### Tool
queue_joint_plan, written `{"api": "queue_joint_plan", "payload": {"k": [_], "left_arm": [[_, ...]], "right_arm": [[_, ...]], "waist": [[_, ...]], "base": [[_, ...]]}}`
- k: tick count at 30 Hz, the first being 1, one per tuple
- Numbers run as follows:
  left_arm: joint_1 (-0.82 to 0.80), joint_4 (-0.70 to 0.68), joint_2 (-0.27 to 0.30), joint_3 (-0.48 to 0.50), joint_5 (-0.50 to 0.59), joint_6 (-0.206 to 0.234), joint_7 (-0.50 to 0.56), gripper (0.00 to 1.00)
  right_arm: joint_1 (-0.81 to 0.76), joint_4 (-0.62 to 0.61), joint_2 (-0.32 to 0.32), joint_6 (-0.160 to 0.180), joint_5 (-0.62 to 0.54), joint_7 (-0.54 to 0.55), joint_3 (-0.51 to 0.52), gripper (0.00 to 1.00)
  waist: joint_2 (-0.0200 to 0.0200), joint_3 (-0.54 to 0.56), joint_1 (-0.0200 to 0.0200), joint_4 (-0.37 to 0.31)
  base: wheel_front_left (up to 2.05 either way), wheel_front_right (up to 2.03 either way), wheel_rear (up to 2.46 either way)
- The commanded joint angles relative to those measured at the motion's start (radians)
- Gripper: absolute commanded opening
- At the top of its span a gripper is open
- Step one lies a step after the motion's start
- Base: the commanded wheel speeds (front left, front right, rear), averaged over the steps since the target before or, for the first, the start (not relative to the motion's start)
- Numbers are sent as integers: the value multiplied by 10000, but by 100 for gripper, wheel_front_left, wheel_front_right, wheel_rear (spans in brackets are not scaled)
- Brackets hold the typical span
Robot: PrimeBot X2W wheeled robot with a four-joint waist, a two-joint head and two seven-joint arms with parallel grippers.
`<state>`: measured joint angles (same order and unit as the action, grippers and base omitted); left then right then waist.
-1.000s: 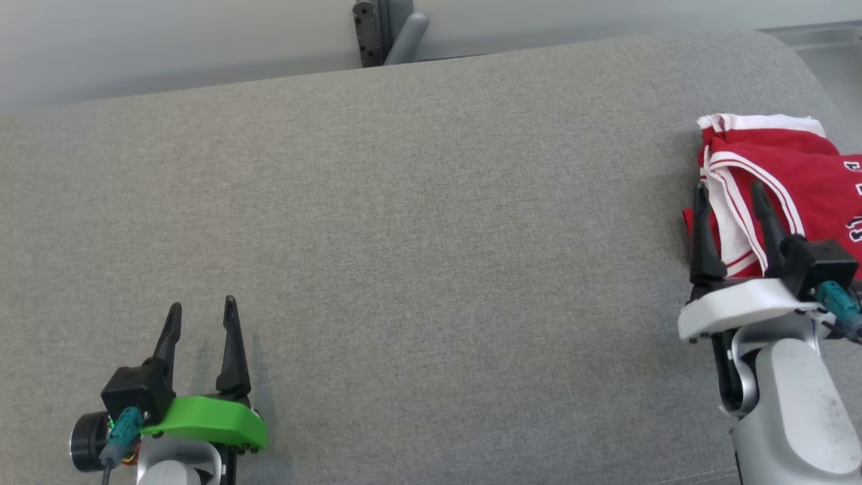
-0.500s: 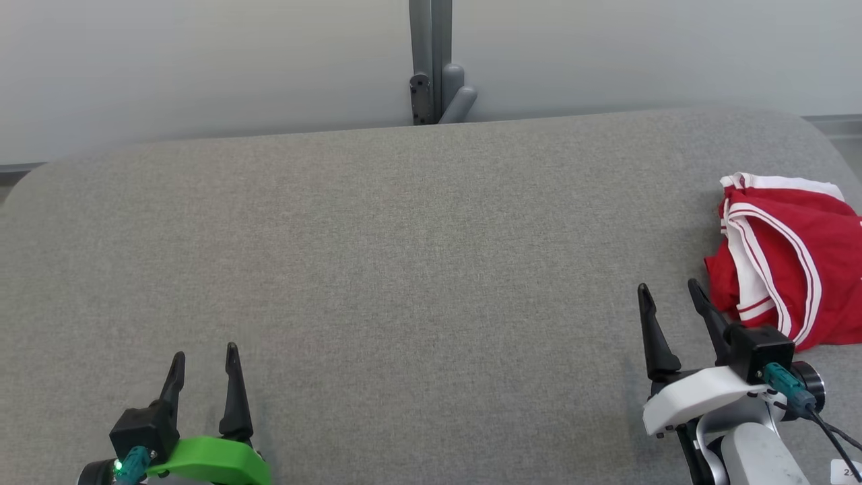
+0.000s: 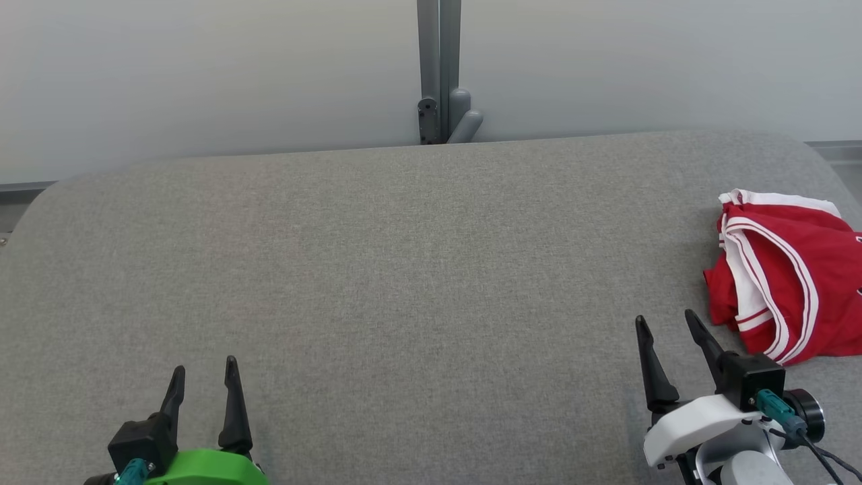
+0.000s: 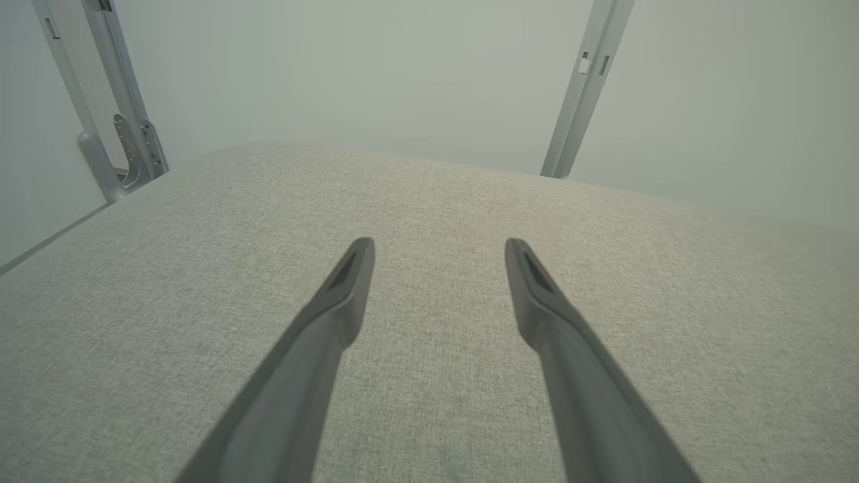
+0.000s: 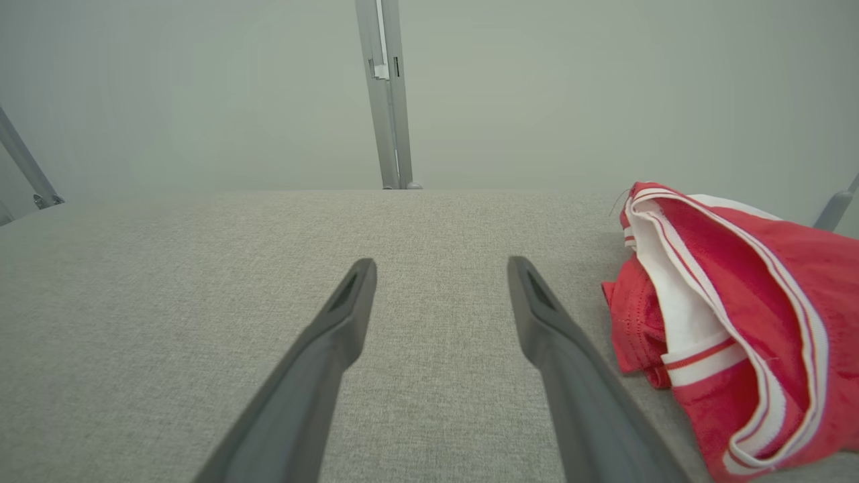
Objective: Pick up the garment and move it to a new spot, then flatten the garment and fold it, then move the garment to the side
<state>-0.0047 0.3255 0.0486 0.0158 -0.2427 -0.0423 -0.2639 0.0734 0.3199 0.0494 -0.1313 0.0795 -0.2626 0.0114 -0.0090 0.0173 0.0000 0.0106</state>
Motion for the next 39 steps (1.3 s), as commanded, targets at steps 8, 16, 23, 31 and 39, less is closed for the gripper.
{"api": "queue_joint_plan", "payload": {"k": [8,16,23,31,39], "left_arm": [[110,100,42,-243,152,26,1,100],[173,248,42,-340,147,-188,1,100],[179,284,42,-403,111,-209,1,100],[90,306,2,-440,102,-181,0,100],[177,431,-21,-470,63,-184,0,0]], "right_arm": [[-139,-10,36,13,-249,-24,-135,100],[-167,83,36,13,-258,-24,-311,100],[-200,145,35,13,-296,-24,-385,100],[-73,177,-2,0,-263,-1,-413,100],[-208,318,-35,-2,-259,13,-420,0]], "waist": [[90,-153,0,-116],[90,-153,0,-181],[90,-175,0,-225],[2,-192,0,-248],[0,-216,0,-244]], "base": [[0,0,0],[0,0,0],[0,0,0],[0,0,0],[0,0,0]]}}
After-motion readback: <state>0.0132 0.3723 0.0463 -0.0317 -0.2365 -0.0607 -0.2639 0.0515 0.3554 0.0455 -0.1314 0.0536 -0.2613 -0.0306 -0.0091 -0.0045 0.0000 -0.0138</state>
